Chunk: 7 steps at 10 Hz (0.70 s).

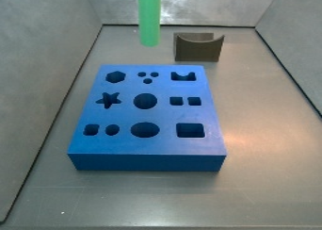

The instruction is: Insert the oval object.

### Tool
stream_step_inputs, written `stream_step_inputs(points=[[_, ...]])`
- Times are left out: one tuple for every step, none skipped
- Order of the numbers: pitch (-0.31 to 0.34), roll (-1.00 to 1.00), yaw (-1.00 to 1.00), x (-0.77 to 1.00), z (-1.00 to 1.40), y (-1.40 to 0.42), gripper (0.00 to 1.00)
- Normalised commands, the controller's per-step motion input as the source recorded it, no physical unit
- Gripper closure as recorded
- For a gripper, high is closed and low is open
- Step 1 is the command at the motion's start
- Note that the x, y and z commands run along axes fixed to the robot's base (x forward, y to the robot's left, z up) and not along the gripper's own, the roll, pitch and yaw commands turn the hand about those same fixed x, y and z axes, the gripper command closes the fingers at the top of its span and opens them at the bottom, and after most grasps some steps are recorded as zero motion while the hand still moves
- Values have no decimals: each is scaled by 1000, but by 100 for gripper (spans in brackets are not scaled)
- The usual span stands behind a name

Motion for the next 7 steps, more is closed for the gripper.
stream_step_inputs(points=[[-73, 60, -491, -480, -160, -177, 100], [-33, 0, -994, 0, -297, -137, 100], [-3, 0, -986, 0, -234, -174, 100], [-19, 0, -931, 0, -226, -266, 100], [-23, 0, -920, 0, -231, -291, 100], [-17, 0, -894, 0, -257, -331, 100], [-27, 0, -863, 0, -266, -371, 100]])
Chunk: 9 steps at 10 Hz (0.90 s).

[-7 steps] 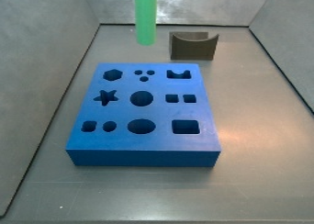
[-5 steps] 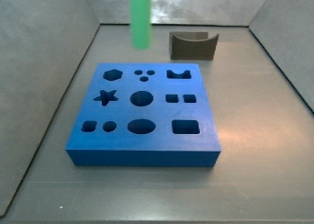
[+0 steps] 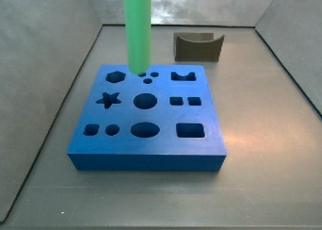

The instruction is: Insert the oval object.

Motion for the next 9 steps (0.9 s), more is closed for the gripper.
stream_step_inputs(points=[[-33, 0, -869, 0, -260, -374, 100], [-29, 0, -880, 0, -257, -363, 100], [-26, 0, -880, 0, -254, -360, 100], [-13, 0, -871, 0, -254, -363, 100], [-11, 0, -869, 0, -257, -366, 100], [-3, 0, -820, 49, -280, -369, 100], [0, 16, -866, 49, -326, -329, 100], [0, 37, -926, 14, -326, -260, 100], [0, 47, -986, 0, -274, -143, 100]])
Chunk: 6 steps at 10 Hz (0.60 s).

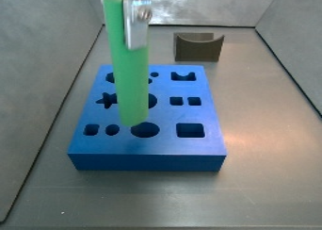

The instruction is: Insert the oval object.

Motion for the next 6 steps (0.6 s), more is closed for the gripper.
stream_step_inputs(points=[[0, 20, -989, 0, -206, -143, 100], [0, 39, -1000, 0, -229, -14, 100], [-6, 50, -1000, 0, -240, 0, 100], [-4, 51, -1000, 0, -237, 0, 100], [-4, 51, -1000, 0, -240, 0, 100], [-7, 70, -1000, 9, -249, 0, 100]])
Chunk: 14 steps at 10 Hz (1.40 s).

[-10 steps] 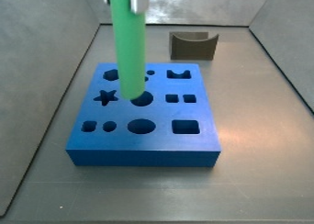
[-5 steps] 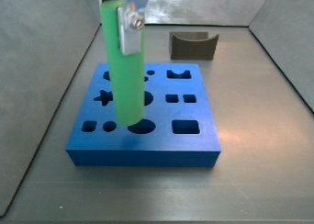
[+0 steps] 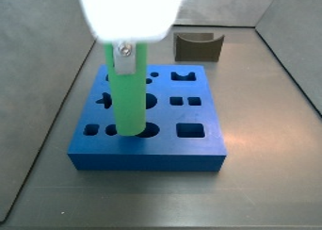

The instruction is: Insert the oval object.

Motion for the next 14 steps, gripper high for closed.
stream_step_inputs(points=[[0, 31, -734, 351, -123, 0, 100], [0, 0, -743, 340, -143, 0, 100], [0, 0, -749, 326, -123, 0, 100], [10, 0, -409, 254, -126, 0, 100], [4, 0, -249, 97, -134, 40, 100], [27, 0, 0, 0, -180, 111, 100], [19, 0, -157, 0, -231, 129, 100], [11, 0, -289, -83, -231, 146, 100], [20, 0, -309, -26, -206, 129, 100], [33, 0, -306, -29, -197, 129, 100], [0, 6, -231, -206, -189, 46, 100], [0, 0, -83, -137, -163, 0, 100], [0, -17, -49, 14, -280, -9, 100], [0, 0, -40, 80, -420, -14, 100]])
